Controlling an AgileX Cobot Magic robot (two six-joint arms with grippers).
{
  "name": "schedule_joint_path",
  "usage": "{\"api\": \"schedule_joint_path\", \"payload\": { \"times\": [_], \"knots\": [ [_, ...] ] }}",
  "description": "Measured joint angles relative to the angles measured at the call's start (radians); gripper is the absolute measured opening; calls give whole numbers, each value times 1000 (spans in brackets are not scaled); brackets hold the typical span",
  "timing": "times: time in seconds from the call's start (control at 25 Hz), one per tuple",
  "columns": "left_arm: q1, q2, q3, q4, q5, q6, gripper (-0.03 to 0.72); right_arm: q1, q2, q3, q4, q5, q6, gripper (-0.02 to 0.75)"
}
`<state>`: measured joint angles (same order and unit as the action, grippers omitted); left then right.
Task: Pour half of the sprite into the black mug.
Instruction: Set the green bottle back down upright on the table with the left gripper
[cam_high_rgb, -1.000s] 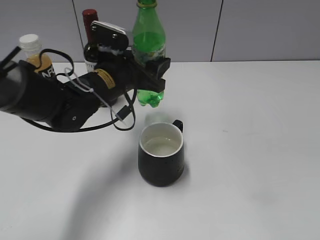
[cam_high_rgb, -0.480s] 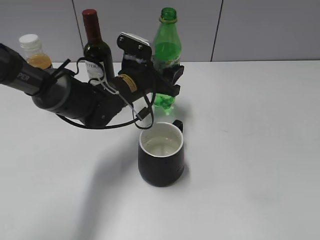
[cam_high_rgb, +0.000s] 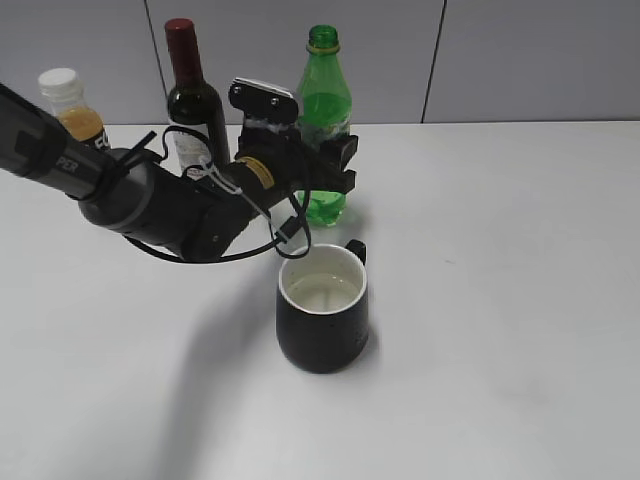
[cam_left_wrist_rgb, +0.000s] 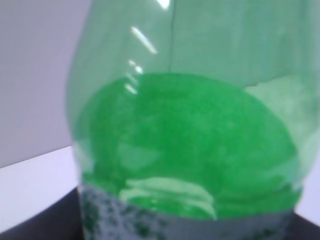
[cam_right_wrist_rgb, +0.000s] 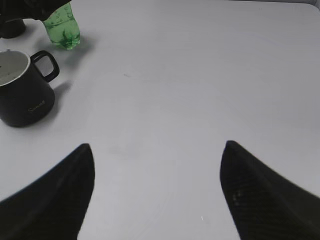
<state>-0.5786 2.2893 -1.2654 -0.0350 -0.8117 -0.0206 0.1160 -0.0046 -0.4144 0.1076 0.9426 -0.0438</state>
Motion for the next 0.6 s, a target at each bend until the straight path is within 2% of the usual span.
{"api": "schedule_joint_path", "payload": {
  "times": [0.24, 0.44, 0.6],
  "knots": [
    [0, 1, 0, -2, 4, 0, 459, 0, 0, 0, 0, 0, -1, 593],
    [0, 2, 0, -4, 2, 0, 573, 0, 0, 0, 0, 0, -1, 593],
    [0, -13, -7, -4, -1, 0, 605, 0, 0, 0, 0, 0, -1, 592]
  ]
}}
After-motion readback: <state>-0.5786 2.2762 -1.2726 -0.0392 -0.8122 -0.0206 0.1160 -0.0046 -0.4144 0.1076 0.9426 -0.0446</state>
